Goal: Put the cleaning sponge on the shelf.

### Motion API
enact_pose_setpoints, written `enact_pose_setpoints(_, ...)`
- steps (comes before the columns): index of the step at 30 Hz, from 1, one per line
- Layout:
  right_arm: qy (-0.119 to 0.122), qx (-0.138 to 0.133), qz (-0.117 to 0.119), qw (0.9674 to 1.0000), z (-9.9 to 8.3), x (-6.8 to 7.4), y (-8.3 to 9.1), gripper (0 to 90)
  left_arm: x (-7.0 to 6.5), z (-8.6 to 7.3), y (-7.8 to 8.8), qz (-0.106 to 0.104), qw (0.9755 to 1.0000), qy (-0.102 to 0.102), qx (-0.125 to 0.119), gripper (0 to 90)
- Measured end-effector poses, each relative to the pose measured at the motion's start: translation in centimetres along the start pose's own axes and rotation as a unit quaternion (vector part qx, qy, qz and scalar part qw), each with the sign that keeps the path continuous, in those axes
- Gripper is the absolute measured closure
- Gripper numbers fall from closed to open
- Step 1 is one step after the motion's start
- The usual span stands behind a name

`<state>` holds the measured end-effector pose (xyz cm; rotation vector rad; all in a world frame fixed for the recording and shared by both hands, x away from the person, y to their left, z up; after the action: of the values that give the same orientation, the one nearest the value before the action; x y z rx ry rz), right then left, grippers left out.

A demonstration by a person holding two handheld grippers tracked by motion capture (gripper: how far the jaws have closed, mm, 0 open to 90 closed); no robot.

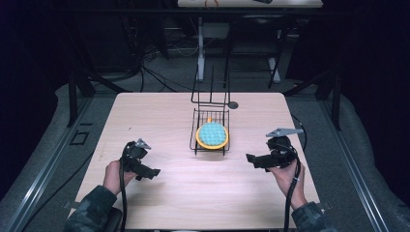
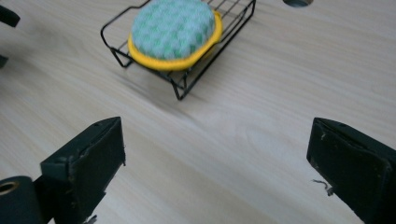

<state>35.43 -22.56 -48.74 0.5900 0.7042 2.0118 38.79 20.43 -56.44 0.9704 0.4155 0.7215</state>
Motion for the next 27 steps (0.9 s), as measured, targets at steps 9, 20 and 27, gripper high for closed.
enact_pose_setpoints(9,0.000,0.045,-0.023,0.9987,-4.7,-1.1,1.3,2.4,0.1,0.0,-0.1,-0.003,1.0000,0.001,-0.001,1.4)
enact_pose_setpoints(20,-0.011,0.097,-0.043,0.9943,-8.5,-2.8,0.9,0.0,0.1,0.2,-0.2,-0.008,1.0000,-0.002,-0.003,1.1)
enact_pose_setpoints(27,-0.014,0.108,-0.043,0.9931,-8.7,-3.1,0.2,0.0,0.1,0.2,-0.3,-0.010,0.9999,-0.001,-0.005,1.1)
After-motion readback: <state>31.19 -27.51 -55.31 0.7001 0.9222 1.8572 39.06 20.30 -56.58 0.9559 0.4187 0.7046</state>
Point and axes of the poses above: each handheld gripper's, and its own axes: y roughly backward along the jaws, z roughly out of its top, x roughly to its left, the point moved 3 cm from there along -y, roughly forward along the jaws, and after that the axes turned 2 degrees about -y, right-handed, at the moved point
